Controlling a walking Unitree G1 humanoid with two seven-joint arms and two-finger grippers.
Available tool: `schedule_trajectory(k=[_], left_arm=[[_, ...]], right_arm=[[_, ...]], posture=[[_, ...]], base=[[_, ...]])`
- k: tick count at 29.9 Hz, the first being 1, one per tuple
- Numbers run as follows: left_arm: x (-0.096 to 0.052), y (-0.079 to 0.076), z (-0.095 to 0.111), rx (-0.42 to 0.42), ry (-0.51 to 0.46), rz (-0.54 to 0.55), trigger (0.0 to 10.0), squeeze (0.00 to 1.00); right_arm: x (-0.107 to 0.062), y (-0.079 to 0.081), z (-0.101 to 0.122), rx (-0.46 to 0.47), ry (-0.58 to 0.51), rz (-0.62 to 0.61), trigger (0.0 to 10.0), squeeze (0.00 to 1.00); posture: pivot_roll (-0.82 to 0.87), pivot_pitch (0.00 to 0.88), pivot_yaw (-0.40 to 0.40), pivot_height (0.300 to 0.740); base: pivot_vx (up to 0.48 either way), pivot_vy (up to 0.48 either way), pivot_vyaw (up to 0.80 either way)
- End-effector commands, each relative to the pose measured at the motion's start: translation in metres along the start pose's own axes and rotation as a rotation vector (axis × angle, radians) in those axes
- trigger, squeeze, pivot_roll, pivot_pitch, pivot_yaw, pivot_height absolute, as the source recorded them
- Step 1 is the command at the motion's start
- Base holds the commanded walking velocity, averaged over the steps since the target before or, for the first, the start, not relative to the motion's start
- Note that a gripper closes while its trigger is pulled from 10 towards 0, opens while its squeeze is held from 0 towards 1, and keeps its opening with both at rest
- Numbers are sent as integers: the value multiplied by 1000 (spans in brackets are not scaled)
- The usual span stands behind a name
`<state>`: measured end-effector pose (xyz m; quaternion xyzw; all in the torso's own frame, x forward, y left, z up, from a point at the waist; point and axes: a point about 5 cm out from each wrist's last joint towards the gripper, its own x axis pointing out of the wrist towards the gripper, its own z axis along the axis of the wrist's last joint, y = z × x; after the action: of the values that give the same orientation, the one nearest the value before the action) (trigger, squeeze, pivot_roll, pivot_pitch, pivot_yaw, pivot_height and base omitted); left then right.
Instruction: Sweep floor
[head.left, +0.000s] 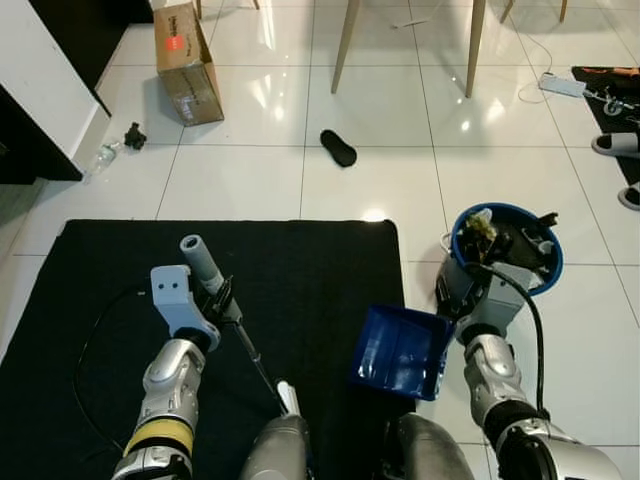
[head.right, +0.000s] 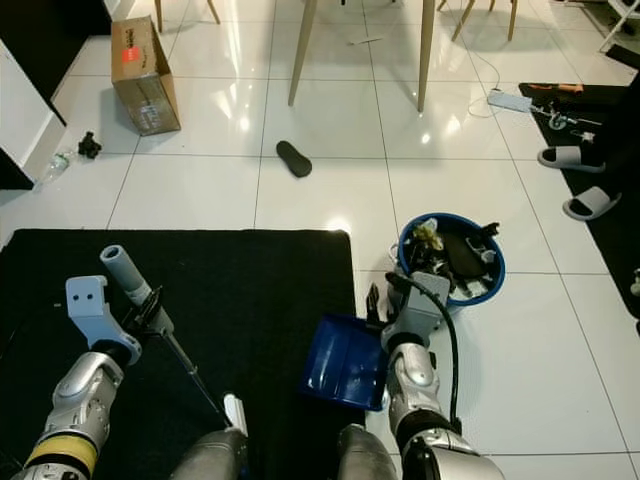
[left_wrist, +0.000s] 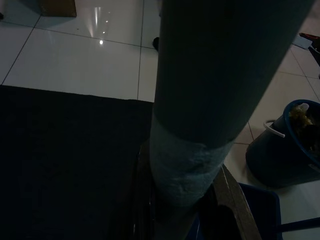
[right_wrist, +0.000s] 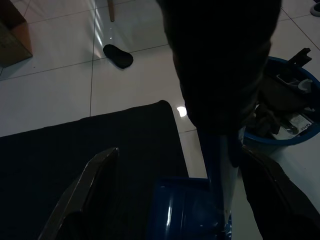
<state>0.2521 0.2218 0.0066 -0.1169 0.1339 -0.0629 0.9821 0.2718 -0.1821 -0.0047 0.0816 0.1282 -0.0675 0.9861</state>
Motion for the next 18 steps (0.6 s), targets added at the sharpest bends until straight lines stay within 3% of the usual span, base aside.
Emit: schedule_trajectory(k=[1,11,16,18], left_arm=[[-5,-6,-20,-70,86,-22,10000,0],[-4,-8,-20,-83,84,-39,10000,0],[-7,-9,-21,-92,80,-45,10000,0],[-8,-9,-22,-98,79,-43,10000,0]], right_arm=[[-4,0,-7,5,30,17,10000,0],[-7,-1,-16,-21,107,61,10000,0],[-15,-6,-17,-107,58,138,10000,0],[-23,-15,-18,-92,2,136,10000,0]], posture=[[228,61,-17,740],[232,60,-22,740],[239,60,-32,740],[241,61,-38,740]], base=[[0,0,0],[0,0,0],[0,0,0],[0,0,0]])
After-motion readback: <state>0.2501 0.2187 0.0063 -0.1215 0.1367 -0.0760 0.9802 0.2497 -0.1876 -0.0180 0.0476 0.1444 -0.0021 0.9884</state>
